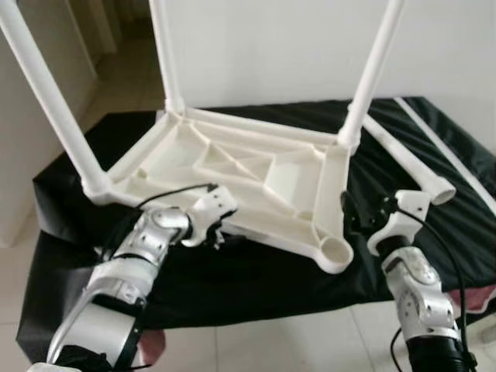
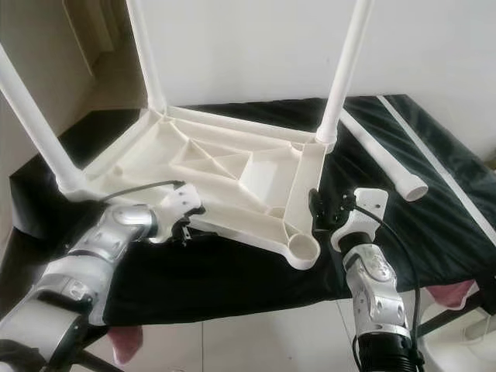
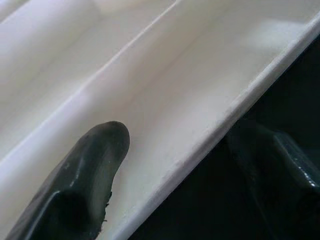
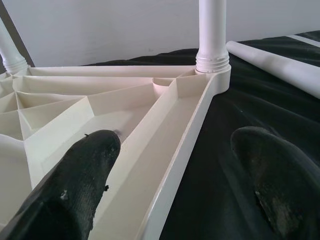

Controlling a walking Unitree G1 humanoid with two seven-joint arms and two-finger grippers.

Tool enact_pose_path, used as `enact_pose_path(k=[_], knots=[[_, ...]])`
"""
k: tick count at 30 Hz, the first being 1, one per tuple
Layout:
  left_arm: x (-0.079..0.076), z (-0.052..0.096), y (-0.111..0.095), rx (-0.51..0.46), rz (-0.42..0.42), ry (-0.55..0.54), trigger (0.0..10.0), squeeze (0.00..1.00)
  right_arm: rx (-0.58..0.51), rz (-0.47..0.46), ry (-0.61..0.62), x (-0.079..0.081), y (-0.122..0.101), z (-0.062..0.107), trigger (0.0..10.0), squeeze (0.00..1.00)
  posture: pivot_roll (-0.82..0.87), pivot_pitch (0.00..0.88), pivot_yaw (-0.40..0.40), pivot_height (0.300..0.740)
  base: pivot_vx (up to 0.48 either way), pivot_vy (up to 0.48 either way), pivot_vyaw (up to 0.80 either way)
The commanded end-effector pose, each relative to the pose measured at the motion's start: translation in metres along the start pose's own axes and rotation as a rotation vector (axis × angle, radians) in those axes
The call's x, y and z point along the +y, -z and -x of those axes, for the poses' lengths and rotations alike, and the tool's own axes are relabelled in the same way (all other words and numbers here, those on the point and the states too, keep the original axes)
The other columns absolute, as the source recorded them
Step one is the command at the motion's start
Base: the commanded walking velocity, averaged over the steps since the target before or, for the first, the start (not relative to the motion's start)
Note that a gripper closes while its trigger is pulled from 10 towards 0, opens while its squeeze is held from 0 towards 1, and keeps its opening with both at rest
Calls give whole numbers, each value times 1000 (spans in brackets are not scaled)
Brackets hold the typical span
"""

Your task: Building children table

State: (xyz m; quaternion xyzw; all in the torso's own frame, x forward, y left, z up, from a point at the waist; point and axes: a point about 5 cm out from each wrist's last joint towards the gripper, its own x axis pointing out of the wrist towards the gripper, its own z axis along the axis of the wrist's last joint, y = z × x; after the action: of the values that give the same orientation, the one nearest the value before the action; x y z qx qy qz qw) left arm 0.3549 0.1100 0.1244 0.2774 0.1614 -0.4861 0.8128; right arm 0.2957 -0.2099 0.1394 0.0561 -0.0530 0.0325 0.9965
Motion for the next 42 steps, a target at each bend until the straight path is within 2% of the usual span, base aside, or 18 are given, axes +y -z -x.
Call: enact_pose_path(k=[1, 7, 8, 10, 11, 12, 13, 14, 20, 25, 32, 34, 35, 37, 38, 39, 40, 42], knots=[[-5, -2, 16, 75, 29, -11, 10000, 0, 10, 2, 0, 1, 3, 0, 10000, 0, 15, 0, -8, 740, 0, 0, 0], [-9, -7, 15, 68, 129, -59, 10000, 0, 12, 2, 4, 1, 4, 2, 10000, 0, 12, 0, 7, 740, 0, 0, 0], [-13, -12, 16, 61, 179, -93, 9647, 0, 14, 5, 5, 1, 5, 3, 10000, 0, 5, 0, 15, 740, 0, 0, 0], [-13, -12, 16, 61, 179, -93, 9647, 0, 14, 5, 5, 1, 5, 3, 10000, 0, 5, 0, 15, 740, 0, 0, 0], [-17, -15, 15, 53, 209, -113, 8745, 0, 16, 7, 6, 2, 6, 4, 10000, 0, 3, 0, 17, 740, 0, 0, 0], [-22, -17, 12, 31, 271, -133, 9412, 0, 17, 7, 6, 3, 7, 6, 10000, 0, 3, 0, 22, 740, 0, 0, 0], [-22, -17, 12, 31, 271, -133, 9412, 0, 17, 7, 6, 3, 7, 6, 10000, 0, 3, 0, 22, 740, 0, 0, 0], [-36, -19, 1, -37, 361, -127, 10000, 0, 22, 4, 9, 4, 9, 8, 10000, 0, 4, 0, 22, 740, 0, 0, 0], [-60, -17, -21, -130, 410, -101, 10000, 0, 24, 1, 9, 4, 10, 8, 10000, 0, 12, 0, 20, 740, 0, 0, 0], [-69, -17, -24, -121, 430, -135, 10000, 0, 22, 0, 9, 4, 9, 6, 10000, 0, 17, 0, 13, 740, 0, 0, 0], [-79, -12, -32, -148, 398, -66, 10000, 0, 17, 0, 5, 5, 8, 4, 10000, 0, 29, 0, 2, 740, 0, 0, 0], [-82, 1, -47, -247, 331, 41, 10000, 0, -10, 10, 52, -1, 4, 1, 10000, 0, 33, 0, -1, 740, 0, 0, 0], [-82, 1, -47, -247, 331, 41, 10000, 0, -10, 10, 52, -1, 4, 1, 10000, 0, 33, 0, -1, 740, 0, 0, 0], [-84, 16, -64, -375, 273, 155, 10000, 0, -44, 10, 160, -13, -1, -1, 10000, 0, 31, 0, -3, 740, 0, 0, 0], [-84, 16, -64, -375, 273, 155, 10000, 0, -44, 10, 160, -13, -1, -1, 10000, 0, 31, 0, -3, 740, 0, 0, 0], [-82, 30, -83, -504, 233, 234, 10000, 0, -72, -20, 287, -29, -4, -1, 10000, 0, 32, 0, -3, 740, 0, 0, 0], [-78, 32, -90, -537, 242, 236, 10000, 0, -77, -39, 332, -36, -5, 0, 10000, 0, 31, 0, -1, 740, 0, 0, 0], [-78, 32, -90, -537, 242, 236, 10000, 0, -77, -39, 332, -36, -5, 0, 10000, 0, 31, 0, -1, 740, 0, 0, 0]])
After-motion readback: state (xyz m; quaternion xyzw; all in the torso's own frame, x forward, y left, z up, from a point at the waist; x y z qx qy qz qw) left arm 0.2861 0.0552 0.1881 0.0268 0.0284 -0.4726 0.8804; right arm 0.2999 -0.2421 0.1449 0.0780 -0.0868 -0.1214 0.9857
